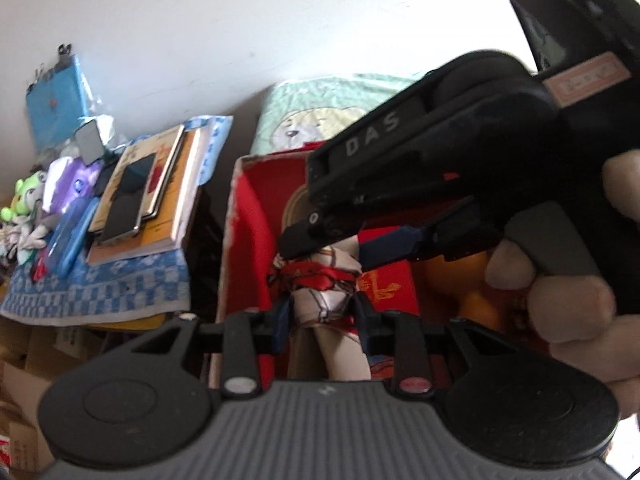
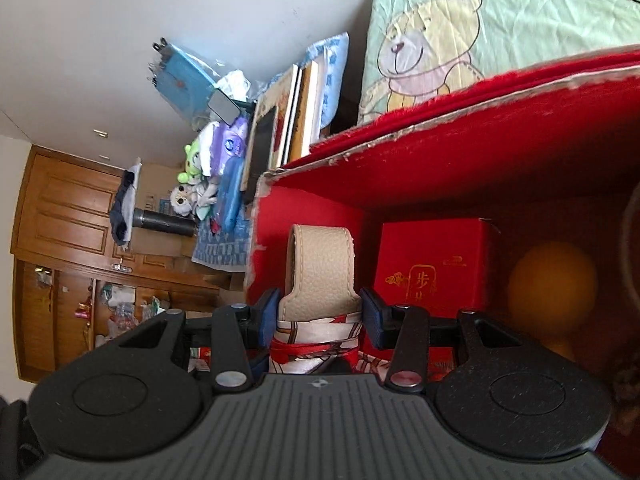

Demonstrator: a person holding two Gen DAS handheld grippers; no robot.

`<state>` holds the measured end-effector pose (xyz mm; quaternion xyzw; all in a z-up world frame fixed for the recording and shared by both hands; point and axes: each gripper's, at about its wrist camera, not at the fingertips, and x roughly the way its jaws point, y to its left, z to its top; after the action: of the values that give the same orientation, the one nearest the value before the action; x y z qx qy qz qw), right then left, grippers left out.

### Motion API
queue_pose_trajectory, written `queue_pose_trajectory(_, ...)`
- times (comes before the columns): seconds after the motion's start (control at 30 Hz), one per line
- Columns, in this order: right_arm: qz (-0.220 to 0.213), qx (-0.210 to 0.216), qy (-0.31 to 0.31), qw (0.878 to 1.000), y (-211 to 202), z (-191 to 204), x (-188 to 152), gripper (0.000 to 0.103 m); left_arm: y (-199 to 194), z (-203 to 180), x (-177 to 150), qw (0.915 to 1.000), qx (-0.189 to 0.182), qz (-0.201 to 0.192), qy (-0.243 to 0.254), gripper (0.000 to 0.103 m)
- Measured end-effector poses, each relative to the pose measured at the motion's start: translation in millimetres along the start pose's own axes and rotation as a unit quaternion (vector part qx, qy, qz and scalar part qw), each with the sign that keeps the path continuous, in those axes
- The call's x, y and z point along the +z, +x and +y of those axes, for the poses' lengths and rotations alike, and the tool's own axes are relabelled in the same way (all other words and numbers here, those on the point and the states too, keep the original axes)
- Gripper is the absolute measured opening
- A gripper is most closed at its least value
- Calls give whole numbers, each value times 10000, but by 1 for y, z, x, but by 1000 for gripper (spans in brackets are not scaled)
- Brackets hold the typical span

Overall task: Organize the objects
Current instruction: 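Lower the strap item into the red box beside the gift box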

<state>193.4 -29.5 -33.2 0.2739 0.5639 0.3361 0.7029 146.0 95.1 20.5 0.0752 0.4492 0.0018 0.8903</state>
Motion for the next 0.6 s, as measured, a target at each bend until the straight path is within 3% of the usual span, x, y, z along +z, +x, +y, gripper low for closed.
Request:
queue_pose_trajectory(0.13,86,-207,7,9997,16,-6,7,48,2,6,-2,9999,100,36,-91,36)
queue_pose_trajectory(0.3,201,237,380,9988,27,-24,11,51,6,13,-7,9996,156,142,-191,40)
queue_pose_trajectory(0.47,98,400,456,9981,22,-29,11,51,9,15,-9,9996,81,135,-233,41)
queue_pose_trajectory(0.6,101,289,430,9986,20,-29,9,50,13,11,-8,9997,57,158,-165,41)
